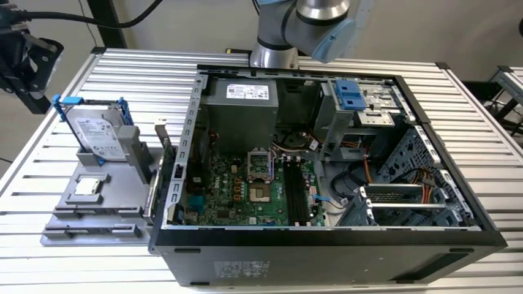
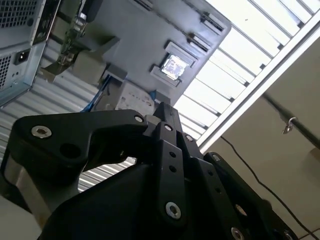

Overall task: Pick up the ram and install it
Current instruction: 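Reach for the ram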

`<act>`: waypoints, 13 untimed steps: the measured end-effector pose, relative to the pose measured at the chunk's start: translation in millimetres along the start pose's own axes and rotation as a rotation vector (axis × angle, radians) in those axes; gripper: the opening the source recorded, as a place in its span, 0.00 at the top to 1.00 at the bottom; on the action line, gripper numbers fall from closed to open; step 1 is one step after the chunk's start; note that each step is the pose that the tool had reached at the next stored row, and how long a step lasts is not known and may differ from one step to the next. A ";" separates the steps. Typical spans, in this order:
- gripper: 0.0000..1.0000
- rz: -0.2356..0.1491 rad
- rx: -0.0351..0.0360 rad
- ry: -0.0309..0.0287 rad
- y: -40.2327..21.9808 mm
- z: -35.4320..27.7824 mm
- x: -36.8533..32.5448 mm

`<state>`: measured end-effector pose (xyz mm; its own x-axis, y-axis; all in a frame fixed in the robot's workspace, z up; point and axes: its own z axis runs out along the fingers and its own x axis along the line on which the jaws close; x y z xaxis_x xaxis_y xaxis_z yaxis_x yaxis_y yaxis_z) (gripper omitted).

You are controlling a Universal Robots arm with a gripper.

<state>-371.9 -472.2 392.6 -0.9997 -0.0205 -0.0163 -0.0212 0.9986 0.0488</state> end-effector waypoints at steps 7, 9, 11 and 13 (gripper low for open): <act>1.00 0.000 0.0000 0.0004 -25.4 -1.2 -1.9; 1.00 0.000 0.0000 0.0003 -33.8 -1.6 -1.9; 1.00 0.000 0.0000 0.0003 -42.1 -2.0 -1.9; 1.00 0.000 0.0001 0.0004 -50.1 -2.4 -1.8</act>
<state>-369.1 -522.3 392.7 -0.9997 -0.0205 -0.0159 -0.0212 0.9986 0.0488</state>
